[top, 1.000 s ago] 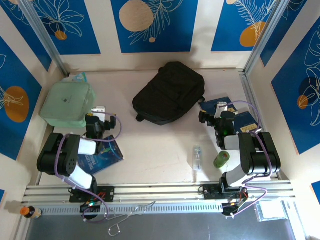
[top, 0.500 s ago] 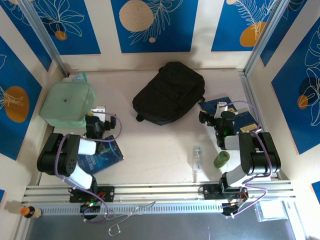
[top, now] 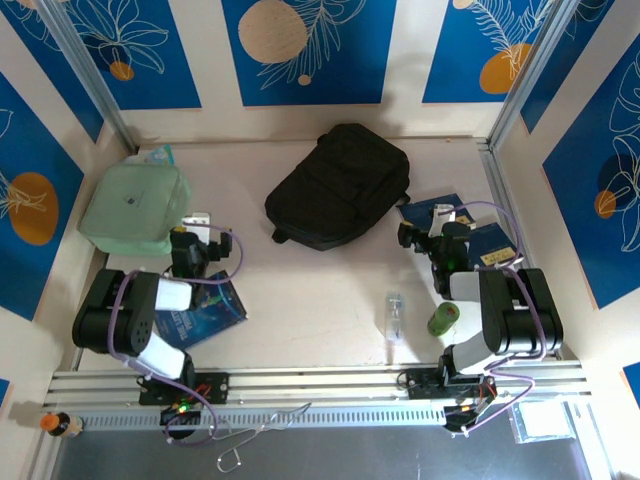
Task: Pack the student bag
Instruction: Rotate the student bag at the top-center of the table.
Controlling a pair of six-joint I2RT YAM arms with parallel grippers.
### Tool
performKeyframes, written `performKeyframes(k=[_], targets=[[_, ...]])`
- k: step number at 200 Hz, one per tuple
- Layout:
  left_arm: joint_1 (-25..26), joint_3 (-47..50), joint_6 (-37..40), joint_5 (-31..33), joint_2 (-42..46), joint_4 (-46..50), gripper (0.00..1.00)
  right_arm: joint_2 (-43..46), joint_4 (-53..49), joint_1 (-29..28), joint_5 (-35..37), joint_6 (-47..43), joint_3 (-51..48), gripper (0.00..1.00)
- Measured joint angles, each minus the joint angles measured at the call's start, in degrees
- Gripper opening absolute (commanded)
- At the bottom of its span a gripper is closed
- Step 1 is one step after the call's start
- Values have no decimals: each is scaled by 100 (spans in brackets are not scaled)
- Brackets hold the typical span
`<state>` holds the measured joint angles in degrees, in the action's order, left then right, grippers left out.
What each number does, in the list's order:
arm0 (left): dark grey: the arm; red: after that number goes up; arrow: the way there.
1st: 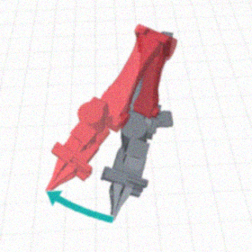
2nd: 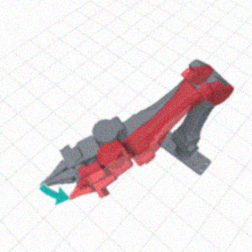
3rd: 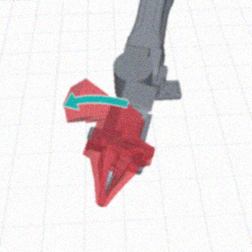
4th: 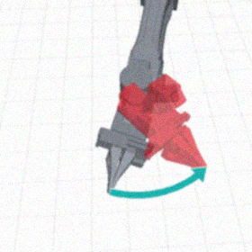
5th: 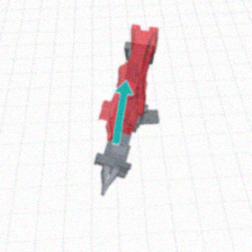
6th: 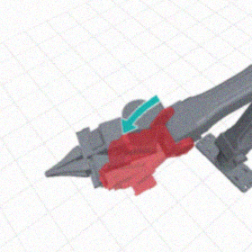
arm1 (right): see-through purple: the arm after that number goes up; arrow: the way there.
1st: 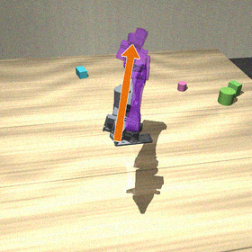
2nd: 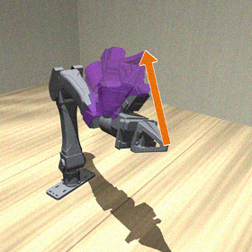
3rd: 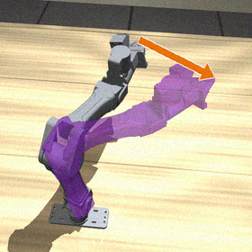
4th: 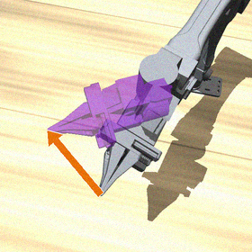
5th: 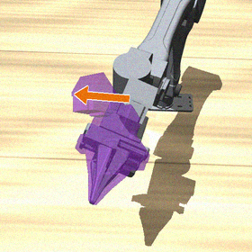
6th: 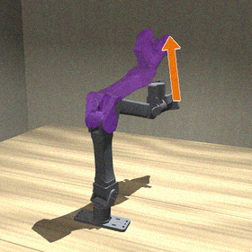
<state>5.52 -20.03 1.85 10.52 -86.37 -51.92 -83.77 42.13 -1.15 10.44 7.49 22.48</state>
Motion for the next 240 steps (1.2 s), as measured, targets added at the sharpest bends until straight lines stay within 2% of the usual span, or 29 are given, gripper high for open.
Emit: performKeyframes(k=[30,54,86,100,107,117,146,178,203,240], targets=[[0,-57,-4,46,1069,673,100,1069,-1165,-15,138,66,450,99],[0,-417,-258,129,1792,1552,100,1600,-2096,-70,260,494,1154,99],[-2,-1596,-1012,28,2205,3150,100,1515,-3698,-107,179,1469,2277,99],[-4,-2120,-1410,-227,2203,3692,100,1215,-4284,-122,-76,1908,2789,99],[-4,-2319,-1633,-415,2177,3904,96,1034,-4474,-142,-247,2090,2988,99],[0,-2524,-1976,-734,2079,4076,92,730,-4693,-221,-511,2363,3224,100],[181,-2754,-2765,-1530,1478,4236,89,-131,-5184,-616,-953,2944,3646,97],[824,-3088,-3163,-2028,448,4588,86,-1008,-5447,-1047,-1250,3429,4024,88],[1362,-3729,-3180,-2240,-278,4913,83,-1482,-5552,-1281,-1375,3735,4227,79],[1967,-4918,-3104,-2444,-1423,5241,74,-1952,-5617,-1353,-1569,4009,4369,57]])
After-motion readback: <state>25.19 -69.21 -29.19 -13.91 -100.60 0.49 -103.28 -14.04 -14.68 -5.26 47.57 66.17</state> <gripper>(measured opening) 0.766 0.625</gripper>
